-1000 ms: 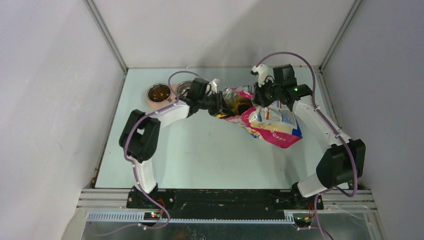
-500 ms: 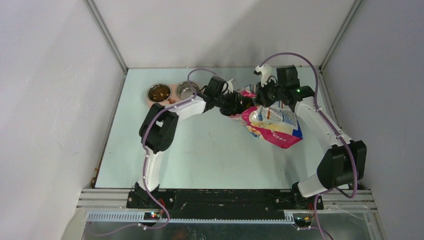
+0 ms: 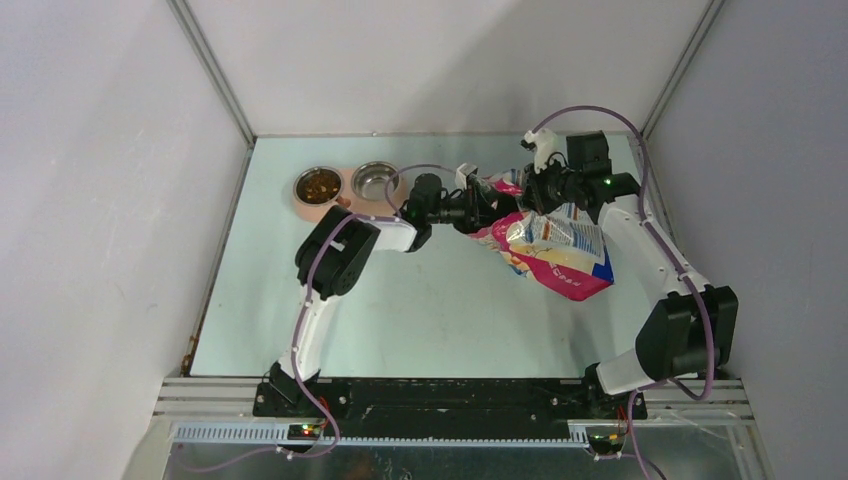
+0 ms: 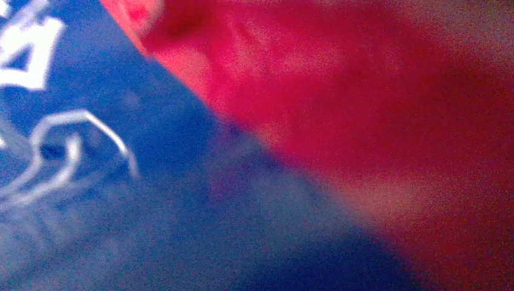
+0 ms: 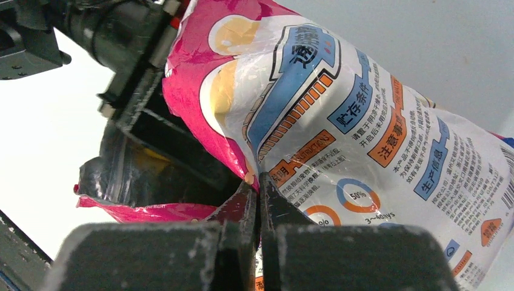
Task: Serve the pet food
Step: Collect the pet food from the pet food bag.
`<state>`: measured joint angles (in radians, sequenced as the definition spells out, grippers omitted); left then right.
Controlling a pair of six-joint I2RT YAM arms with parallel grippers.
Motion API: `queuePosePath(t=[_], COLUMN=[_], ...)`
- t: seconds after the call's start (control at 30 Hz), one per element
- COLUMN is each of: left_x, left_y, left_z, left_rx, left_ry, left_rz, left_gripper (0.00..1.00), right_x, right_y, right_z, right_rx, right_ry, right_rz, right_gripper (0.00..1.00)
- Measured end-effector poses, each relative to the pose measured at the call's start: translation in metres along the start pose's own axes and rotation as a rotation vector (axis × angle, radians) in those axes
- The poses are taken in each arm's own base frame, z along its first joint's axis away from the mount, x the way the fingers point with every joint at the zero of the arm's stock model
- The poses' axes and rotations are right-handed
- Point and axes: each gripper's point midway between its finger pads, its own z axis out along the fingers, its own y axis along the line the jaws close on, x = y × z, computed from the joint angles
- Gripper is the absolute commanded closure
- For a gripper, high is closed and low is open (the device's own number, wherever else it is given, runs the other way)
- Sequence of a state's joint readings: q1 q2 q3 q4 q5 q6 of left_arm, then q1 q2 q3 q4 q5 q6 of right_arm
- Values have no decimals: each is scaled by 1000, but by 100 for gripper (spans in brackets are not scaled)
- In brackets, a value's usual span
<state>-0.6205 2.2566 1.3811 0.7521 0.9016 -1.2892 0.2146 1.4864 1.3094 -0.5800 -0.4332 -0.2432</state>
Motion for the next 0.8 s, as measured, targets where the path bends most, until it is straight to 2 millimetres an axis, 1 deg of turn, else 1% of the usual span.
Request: queuePosePath(t=[0.1, 0.2, 0.33, 0.43, 0.53, 0.63, 0.8], left_x=[5, 11, 15, 19, 19, 21, 25], left_y=[-17, -25, -35, -43, -45, -43, -44], left_z=[-4, -11, -26, -43, -56, -69, -84], left_rx=[72, 97, 107, 115, 124, 134, 166], left_ry=[12, 19, 14, 16, 13, 11, 15], left_rz=[1, -2, 8, 22, 32, 14, -12], left_gripper=[100, 100, 100, 100, 100, 100, 100], right_x=[-1, -2, -2, -3, -3, -3, -2], right_y=[-5, -4, -3, -5, -7, -8, -9], right_z=[-6, -8, -8, -8, -9, -9, -10], right_rx=[9, 5, -5, 1, 5, 8, 5], right_ry=[-11, -16, -16, -22, -24, -24, -25], right_rz=[10, 15, 19, 21, 24, 25, 22], right_gripper=[100, 100, 100, 100, 100, 100, 100])
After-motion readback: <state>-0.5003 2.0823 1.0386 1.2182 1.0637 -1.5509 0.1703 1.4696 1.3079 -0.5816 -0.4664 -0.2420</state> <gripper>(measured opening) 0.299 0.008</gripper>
